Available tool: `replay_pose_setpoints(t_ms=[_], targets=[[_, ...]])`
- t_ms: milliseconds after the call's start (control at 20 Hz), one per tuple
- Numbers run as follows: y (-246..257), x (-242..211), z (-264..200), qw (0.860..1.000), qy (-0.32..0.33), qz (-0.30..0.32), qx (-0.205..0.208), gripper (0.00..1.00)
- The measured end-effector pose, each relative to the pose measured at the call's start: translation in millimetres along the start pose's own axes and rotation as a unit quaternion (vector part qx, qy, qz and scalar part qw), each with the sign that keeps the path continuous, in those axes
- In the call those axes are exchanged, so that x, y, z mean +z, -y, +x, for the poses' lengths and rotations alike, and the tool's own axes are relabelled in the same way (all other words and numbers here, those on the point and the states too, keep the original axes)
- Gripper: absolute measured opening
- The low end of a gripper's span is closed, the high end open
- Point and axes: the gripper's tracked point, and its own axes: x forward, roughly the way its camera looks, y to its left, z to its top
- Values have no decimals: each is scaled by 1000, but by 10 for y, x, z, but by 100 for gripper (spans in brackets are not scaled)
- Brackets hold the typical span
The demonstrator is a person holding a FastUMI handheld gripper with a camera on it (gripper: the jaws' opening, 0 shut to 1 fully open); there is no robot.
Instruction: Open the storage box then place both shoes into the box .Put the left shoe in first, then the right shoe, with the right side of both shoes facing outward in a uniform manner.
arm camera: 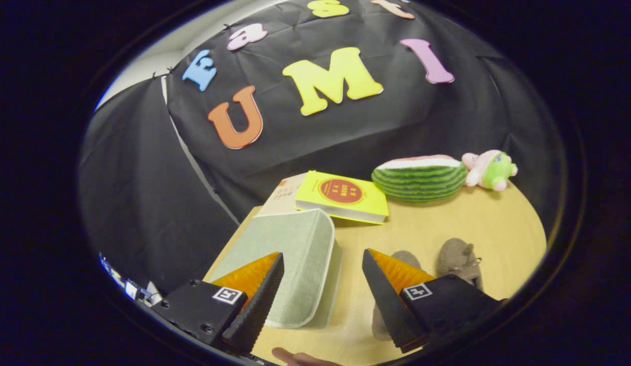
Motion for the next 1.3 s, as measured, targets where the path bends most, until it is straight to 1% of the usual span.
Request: replay_pose_setpoints(t_ms=[100,250,400,550,600,700,800,900,1050,1100,1200,1250,1300], targets=[[48,4,213,999,-17,9,34,99],[143,-69,475,995,-48,43,80,99],[64,-247,617,980,-100,84,148,98],[147,-314,762,971,-123,111,170,98],[157,-291,792,967,-126,128,180,98],[130,-241,822,949,-144,177,215,98],[152,-256,894,932,-173,214,235,97],[122,-256,921,917,-185,235,263,96],[-47,-321,803,888,-213,246,323,95],[-76,-370,784,883,-225,244,332,94],[-121,-423,800,879,-240,243,334,93],[-109,-430,826,880,-242,244,328,91],[-103,-445,832,882,-245,240,323,84]])
